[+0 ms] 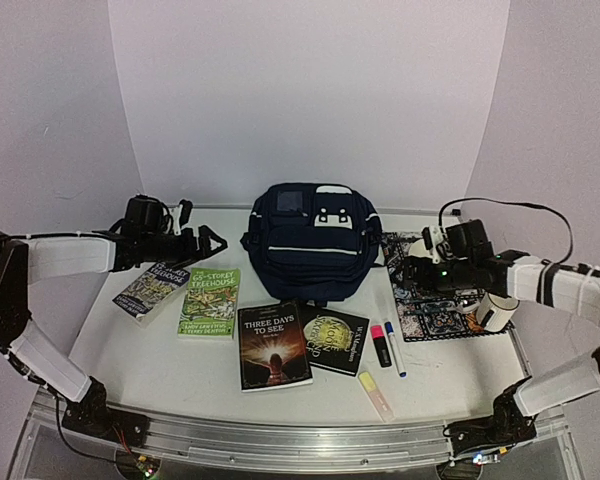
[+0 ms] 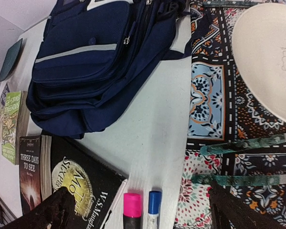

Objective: Pack the student bag
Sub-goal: Move the student bag to the center of the board.

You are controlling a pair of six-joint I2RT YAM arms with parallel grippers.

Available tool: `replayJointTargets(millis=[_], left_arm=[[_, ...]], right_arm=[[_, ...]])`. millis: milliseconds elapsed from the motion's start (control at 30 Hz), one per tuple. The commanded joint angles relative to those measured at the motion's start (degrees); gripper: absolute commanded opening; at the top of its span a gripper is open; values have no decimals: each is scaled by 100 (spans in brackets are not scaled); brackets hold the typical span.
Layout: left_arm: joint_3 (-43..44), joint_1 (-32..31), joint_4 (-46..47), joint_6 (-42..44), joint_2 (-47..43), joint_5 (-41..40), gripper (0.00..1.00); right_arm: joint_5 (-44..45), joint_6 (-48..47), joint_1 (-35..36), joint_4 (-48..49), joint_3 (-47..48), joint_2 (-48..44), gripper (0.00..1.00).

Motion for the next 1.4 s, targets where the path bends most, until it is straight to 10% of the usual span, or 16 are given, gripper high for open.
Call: replayJointTargets(millis=[0,667,1133,1367], left_arm=[[380,-179,684,-155,354,153,99],[72,-515,893,-164,692,188,98],[-76,-519,928,-117,413,226,97],[-40,-516,704,55,-87,-82,97]], right_arm=[[233,742,234,1224,379,795,98],[299,2378,392,3051,2303,4489,89],[-965,2393,510,3695,3045,4530,4],[-1170,2394,774,3627,3579,4070,0]])
